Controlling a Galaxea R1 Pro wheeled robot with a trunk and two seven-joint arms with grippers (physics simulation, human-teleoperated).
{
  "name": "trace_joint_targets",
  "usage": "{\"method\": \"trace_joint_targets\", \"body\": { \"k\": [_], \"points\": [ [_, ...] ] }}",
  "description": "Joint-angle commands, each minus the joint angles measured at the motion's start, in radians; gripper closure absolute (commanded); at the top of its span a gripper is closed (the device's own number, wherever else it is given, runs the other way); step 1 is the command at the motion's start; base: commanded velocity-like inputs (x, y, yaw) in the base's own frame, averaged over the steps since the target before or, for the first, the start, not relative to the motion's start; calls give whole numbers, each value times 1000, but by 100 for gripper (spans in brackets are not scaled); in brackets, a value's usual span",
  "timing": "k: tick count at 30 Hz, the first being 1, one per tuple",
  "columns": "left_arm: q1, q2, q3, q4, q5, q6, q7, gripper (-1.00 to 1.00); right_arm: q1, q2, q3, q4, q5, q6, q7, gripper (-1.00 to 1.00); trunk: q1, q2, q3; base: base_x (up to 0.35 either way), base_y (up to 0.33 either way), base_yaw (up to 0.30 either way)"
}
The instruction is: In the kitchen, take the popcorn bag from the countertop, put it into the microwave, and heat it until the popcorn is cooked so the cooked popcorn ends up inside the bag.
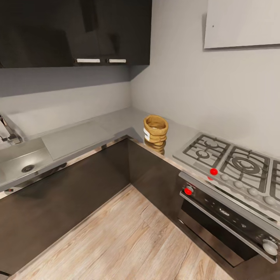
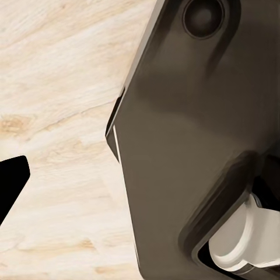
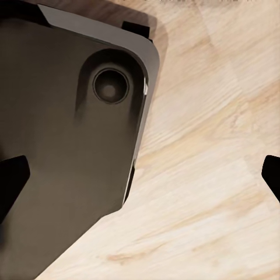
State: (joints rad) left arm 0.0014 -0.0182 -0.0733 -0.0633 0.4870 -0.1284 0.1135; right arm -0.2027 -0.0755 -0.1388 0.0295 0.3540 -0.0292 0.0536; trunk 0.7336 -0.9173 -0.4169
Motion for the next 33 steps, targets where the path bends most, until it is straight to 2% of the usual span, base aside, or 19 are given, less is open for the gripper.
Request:
{"method": "trace_joint_targets", "body": {
  "k": [1,9,10,12,13,15,18,21,22,23,25,27,29,32,33],
  "points": [
    [0,0,-8,-1,7,-2,5,-100,-1,-1,-8,3,6,-3,2,-100,0,-1,-1,0,0,0],
    [0,0,-8,-1,7,-2,5,-100,-1,1,-9,3,4,9,5,-100,0,-1,-1,0,0,0],
    [0,-1,-8,-1,1,-2,5,-100,-1,8,-10,-8,11,-3,17,-100,0,-1,-1,0,0,0],
    [0,-2,-9,-1,-1,-1,5,-100,-1,49,-8,-49,14,5,23,-100,0,-1,-1,0,0,0],
    [0,-2,-9,-1,-2,-1,5,-100,-1,61,-7,-80,15,11,24,-100,0,-1,-1,0,0,0],
    [0,-2,-9,-1,-3,-1,5,-100,-2,80,-6,-185,17,54,24,-100,0,-1,-1,0,0,0],
    [0,-2,-9,-1,-4,0,5,-100,-2,111,17,-399,13,212,27,-100,0,-1,-1,0,0,0],
    [0,-2,-9,-1,-4,0,5,-100,-1,127,40,-579,11,351,37,-100,0,-1,-1,0,0,0],
    [0,-2,-10,-1,-4,0,5,-100,-2,133,44,-654,10,410,47,-100,0,-1,-1,0,0,0],
    [0,-2,-10,-1,-4,0,5,-100,-2,154,51,-781,9,520,80,-100,0,-1,-1,0,0,0],
    [0,-2,-10,-1,-4,0,5,-100,-2,170,83,-898,10,632,121,-100,0,-1,-1,0,0,0],
    [0,-2,-10,-1,-4,0,5,-100,-1,180,155,-1030,7,739,156,-100,0,-1,-1,0,0,0],
    [0,-2,-10,-1,-4,0,5,-100,-1,193,200,-1126,4,825,173,-100,0,-1,-1,0,0,0],
    [0,-2,-10,-1,-4,0,5,-100,-1,234,224,-1263,2,983,195,-100,0,-1,-1,0,0,0],
    [0,-2,-10,-1,-4,0,5,-100,-1,243,231,-1291,2,1013,198,-100,0,-1,-1,0,0,0]
  ]
}}
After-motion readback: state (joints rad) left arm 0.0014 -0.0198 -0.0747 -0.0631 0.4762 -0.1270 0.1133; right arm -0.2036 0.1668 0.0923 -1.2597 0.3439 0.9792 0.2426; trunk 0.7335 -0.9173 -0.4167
